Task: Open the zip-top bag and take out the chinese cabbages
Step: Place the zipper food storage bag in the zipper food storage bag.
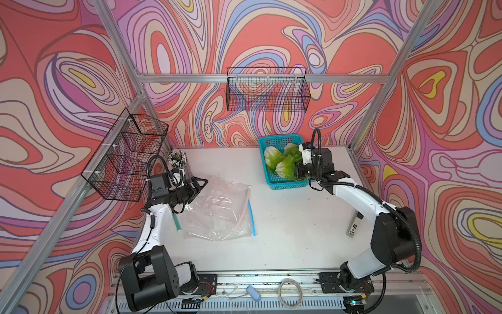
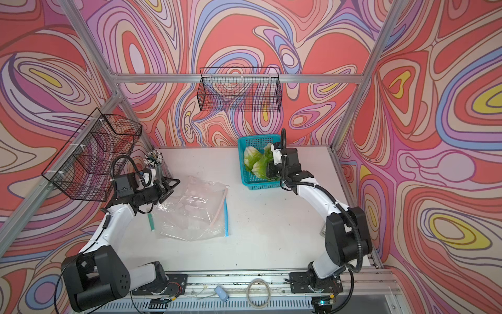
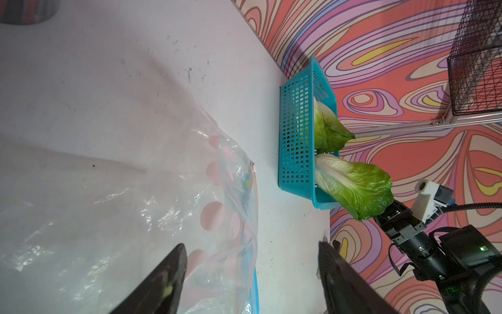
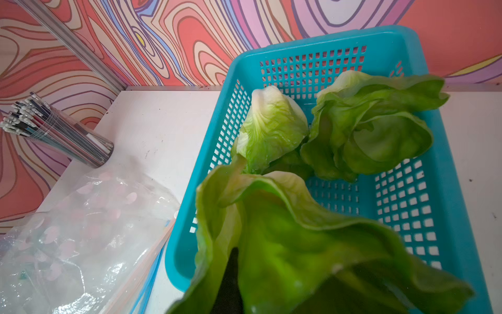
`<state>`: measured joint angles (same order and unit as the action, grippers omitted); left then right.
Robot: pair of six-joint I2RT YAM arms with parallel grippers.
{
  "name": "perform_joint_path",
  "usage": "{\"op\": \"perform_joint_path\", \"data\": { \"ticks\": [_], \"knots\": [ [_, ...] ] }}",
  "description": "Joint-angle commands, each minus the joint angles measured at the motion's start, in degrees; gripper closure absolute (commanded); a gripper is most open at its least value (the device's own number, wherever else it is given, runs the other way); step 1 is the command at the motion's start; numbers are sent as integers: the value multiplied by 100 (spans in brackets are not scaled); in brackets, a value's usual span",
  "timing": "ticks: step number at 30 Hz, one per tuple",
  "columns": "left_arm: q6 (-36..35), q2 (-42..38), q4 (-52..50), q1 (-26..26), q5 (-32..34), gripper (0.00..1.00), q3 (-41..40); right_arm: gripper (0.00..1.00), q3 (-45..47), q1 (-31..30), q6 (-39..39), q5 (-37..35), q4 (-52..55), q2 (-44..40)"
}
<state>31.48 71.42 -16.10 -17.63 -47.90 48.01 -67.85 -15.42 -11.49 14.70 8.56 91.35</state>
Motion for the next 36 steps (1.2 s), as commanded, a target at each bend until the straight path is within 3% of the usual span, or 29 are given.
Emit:
{"op": "perform_joint_path", "data": {
  "ticks": [1, 10, 32, 36],
  "knots": [
    [-124, -88, -87, -30, 26, 23, 165, 100, -258, 89, -12, 350, 36, 123],
    [-132, -93, -88, -30, 18, 23, 165, 100, -529, 248, 64, 869, 264, 500],
    [-167, -93, -113, -30, 26, 23, 173, 100, -1002, 553, 339, 1198, 834, 1532],
    [-170, -100, -122, -30, 47, 23, 172, 94, -1136, 580, 415, 1152, 1011, 1750]
  ]
}}
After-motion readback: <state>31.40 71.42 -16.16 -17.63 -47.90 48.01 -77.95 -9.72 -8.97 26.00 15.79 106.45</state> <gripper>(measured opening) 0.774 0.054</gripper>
